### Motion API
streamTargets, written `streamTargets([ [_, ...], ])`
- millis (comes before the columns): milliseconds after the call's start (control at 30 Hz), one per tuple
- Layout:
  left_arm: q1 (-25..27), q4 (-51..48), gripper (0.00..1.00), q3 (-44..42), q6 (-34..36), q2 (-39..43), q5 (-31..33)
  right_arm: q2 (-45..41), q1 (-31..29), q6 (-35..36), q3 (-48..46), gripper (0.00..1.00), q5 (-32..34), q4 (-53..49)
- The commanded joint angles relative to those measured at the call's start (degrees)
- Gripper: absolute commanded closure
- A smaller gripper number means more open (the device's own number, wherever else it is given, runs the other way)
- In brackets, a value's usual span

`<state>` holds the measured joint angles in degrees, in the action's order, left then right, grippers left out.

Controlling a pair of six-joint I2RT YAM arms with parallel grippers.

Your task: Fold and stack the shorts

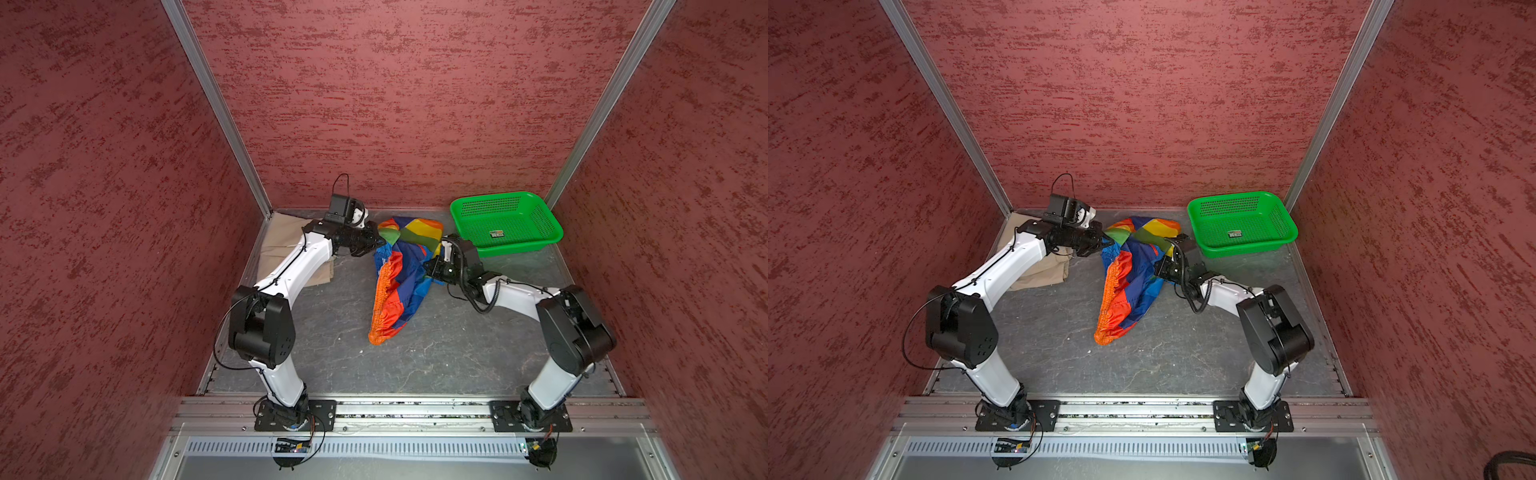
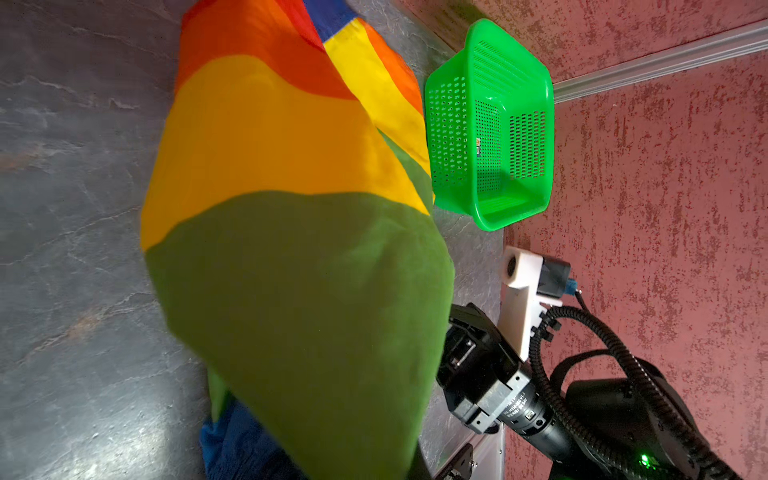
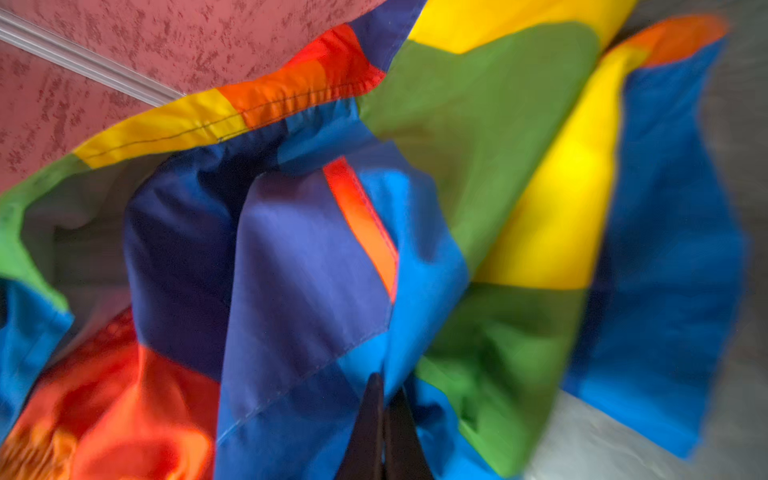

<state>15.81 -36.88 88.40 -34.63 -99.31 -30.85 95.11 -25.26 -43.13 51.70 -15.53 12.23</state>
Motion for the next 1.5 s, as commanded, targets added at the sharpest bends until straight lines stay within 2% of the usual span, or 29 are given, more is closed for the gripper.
streamTargets([
  [0,-2.5,-1.7,1.00,3.8,1.8,1.8,-1.7,-7.7,0.5,1.0,-3.9,1.00,4.4,-0.1],
  [200,-7.1,-3.8,1.00,7.2,2.0,3.0,-1.6,-18.0,0.5,2.4,-13.3,1.00,9.7,-4.5],
  [467,-8.8,-6.6,1.00,10.4,2.7,3.9,0.5,-25.8,0.4,-1.1,-24.9,1.00,12.4,-4.3],
  [900,-8.5,-9.8,1.00,14.9,2.5,4.2,2.6,-26.1,0.0,0.6,-25.1,1.00,14.8,-2.6],
  [1167,-5.6,-12.5,1.00,16.7,3.5,4.7,6.5,-29.7,0.0,-1.3,-28.4,1.00,20.7,3.5],
  [1267,-5.1,-12.9,1.00,17.6,2.9,4.9,8.1,-30.1,0.1,-1.2,-27.9,0.88,22.6,3.8],
  [1300,-5.1,-13.3,1.00,18.5,2.7,4.6,7.9,-30.1,0.1,-0.5,-26.8,0.81,22.3,2.9],
  [1400,-3.9,-14.6,1.00,20.1,3.1,3.7,9.1,-29.3,0.1,1.5,-26.6,0.39,22.8,4.9],
  [1467,-2.8,-15.7,1.00,20.6,3.1,3.2,9.7,-28.5,0.4,2.1,-24.9,0.27,23.6,2.8],
])
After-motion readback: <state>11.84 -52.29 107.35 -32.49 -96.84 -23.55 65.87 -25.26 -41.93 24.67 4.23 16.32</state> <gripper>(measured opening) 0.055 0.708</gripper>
